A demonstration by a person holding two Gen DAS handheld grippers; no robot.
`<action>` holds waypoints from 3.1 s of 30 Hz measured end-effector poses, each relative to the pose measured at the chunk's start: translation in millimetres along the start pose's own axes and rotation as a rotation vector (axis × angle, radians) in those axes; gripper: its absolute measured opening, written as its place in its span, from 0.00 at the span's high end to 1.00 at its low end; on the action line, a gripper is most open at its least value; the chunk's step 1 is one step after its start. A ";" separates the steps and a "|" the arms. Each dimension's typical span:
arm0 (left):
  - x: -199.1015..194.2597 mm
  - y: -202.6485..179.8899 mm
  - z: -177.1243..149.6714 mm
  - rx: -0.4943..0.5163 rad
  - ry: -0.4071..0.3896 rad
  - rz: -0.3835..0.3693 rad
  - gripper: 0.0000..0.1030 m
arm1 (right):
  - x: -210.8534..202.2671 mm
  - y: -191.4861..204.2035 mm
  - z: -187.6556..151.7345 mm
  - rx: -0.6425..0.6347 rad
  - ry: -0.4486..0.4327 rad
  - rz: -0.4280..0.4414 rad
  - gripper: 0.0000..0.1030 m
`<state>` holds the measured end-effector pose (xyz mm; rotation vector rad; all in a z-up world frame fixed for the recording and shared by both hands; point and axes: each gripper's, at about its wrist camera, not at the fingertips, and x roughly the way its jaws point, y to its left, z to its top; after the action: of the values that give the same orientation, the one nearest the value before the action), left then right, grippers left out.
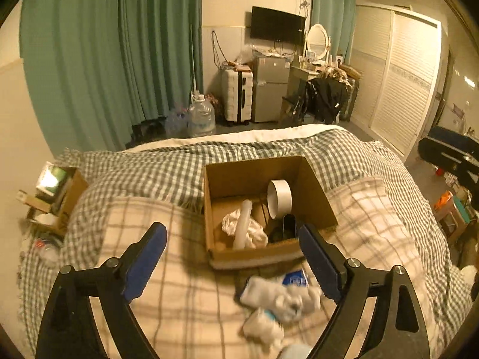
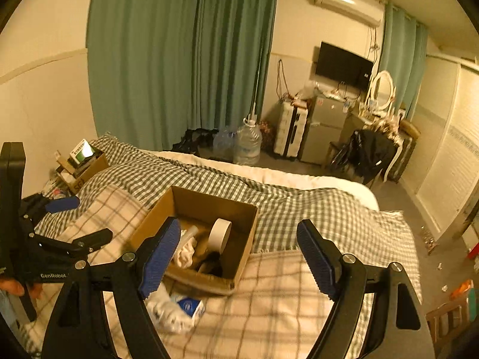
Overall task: Organize objects
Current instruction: 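Lower the tube and black item into the box and release both, then grasp the pale blue case with the right gripper, then grasp the white toy figure with the left gripper, then place the toy figure and blue case into the box with both grippers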
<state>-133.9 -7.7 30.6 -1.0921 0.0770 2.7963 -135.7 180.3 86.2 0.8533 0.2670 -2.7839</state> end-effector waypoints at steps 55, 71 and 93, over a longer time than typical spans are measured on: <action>70.5 -38.6 -152.1 -0.026 0.218 0.052 0.03 | 55.1 37.9 -168.5 -0.003 0.233 0.074 0.50; 95.1 -46.3 -160.4 -0.024 0.254 -0.047 0.37 | 69.3 36.4 -181.0 0.044 0.254 0.103 0.50; -24.8 -36.2 -104.6 -0.063 -0.023 -0.114 0.37 | -31.4 43.9 -129.5 -0.004 0.057 0.033 0.50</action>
<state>-40.4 15.1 -29.4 -1.0433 -0.0741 2.7256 -30.5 173.4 -6.3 0.9292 0.2659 -2.7309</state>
